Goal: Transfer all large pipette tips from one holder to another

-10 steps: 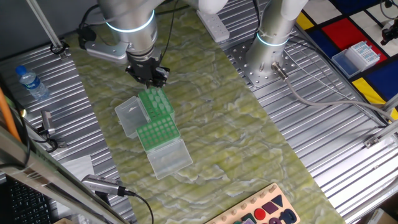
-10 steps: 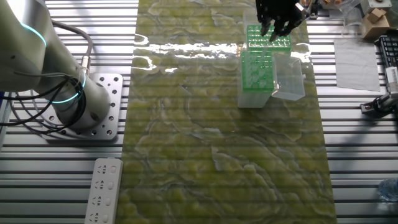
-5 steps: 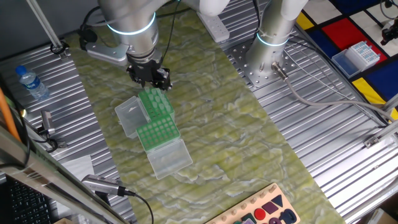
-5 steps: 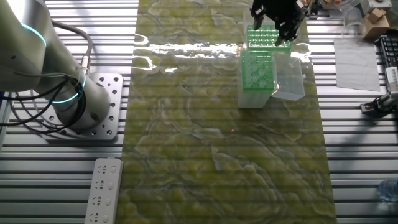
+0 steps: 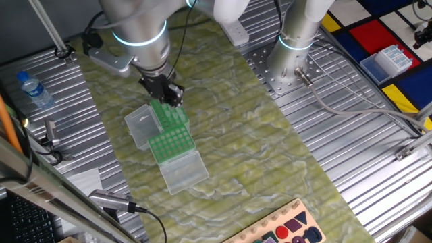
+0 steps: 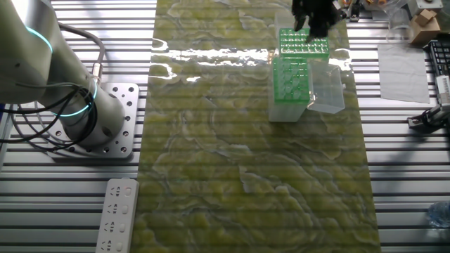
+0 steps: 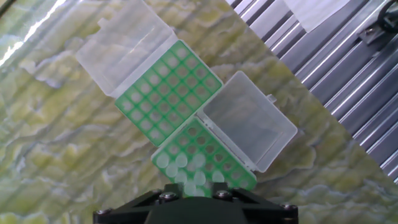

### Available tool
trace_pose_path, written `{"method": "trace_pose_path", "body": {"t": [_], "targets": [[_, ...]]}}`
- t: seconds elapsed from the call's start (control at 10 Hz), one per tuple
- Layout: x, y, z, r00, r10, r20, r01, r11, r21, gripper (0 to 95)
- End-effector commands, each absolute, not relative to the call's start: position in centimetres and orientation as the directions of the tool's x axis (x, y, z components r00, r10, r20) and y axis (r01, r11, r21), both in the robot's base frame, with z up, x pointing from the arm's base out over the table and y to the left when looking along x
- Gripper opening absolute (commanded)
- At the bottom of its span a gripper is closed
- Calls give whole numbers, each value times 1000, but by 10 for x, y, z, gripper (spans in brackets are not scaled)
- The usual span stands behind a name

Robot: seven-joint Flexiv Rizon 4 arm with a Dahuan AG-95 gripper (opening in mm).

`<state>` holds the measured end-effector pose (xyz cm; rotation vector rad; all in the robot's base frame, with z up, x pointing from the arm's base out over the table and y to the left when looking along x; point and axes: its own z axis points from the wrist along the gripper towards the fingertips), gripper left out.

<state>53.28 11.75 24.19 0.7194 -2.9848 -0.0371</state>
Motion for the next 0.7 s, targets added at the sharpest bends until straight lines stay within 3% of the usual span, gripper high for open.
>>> {"method": "trace_pose_path", "body": {"t": [0.1, 0.7], "targets": [[534, 171, 235, -973, -224, 57, -220, 973, 76, 0], [530, 190, 234, -976, -212, 39, -208, 975, 83, 0]]}}
